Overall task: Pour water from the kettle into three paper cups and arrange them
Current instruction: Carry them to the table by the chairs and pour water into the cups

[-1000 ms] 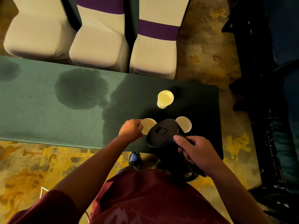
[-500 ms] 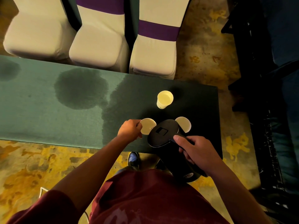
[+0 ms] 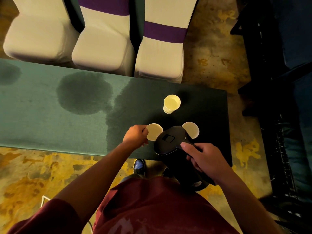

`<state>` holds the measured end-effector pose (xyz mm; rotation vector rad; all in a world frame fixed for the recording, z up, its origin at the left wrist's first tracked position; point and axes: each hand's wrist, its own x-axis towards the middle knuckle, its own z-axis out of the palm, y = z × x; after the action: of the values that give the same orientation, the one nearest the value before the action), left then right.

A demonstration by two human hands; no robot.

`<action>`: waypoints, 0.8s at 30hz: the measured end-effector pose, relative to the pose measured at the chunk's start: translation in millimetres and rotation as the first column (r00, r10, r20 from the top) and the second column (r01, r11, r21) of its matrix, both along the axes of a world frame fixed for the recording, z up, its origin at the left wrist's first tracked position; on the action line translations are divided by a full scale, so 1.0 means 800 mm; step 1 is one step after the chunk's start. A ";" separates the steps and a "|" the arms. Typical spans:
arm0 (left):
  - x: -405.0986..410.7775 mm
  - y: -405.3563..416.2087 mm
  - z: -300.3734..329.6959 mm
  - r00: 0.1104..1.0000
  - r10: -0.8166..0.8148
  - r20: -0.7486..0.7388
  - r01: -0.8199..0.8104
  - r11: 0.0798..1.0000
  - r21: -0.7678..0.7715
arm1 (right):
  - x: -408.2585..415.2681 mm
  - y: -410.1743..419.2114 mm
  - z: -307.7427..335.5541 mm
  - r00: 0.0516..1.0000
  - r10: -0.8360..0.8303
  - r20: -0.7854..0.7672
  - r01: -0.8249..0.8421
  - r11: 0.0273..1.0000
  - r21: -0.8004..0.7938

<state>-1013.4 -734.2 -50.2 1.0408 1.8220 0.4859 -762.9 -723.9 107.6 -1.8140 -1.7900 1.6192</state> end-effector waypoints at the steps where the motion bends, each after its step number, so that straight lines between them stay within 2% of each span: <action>1: 0.000 0.000 0.001 1.000 0.003 -0.003 -0.003 1.000 0.000 | 0.001 -0.001 -0.002 1.000 -0.010 0.003 0.010 1.000 0.009; 10: -0.002 0.000 0.007 0.992 0.009 -0.126 -0.005 0.999 0.035 | 0.013 -0.006 -0.009 0.993 -0.110 -0.049 0.117 0.976 0.185; 16: -0.008 0.009 0.016 0.982 0.042 -0.182 -0.031 0.998 0.058 | 0.025 -0.021 -0.010 0.959 -0.163 -0.232 0.220 0.944 0.247; 19: -0.009 0.011 0.023 0.979 0.059 -0.195 -0.043 0.996 0.081 | 0.034 -0.028 -0.011 0.935 -0.197 -0.294 0.270 0.934 0.233; 24: -0.005 0.016 0.033 0.969 0.044 -0.241 -0.009 0.989 0.146 | 0.071 -0.016 -0.005 0.877 -0.294 -0.380 0.356 0.929 0.101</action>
<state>-1017.4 -721.6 -24.1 1.2206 2.0436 0.5311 -706.0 -736.3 103.3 -1.5230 -1.3328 1.4969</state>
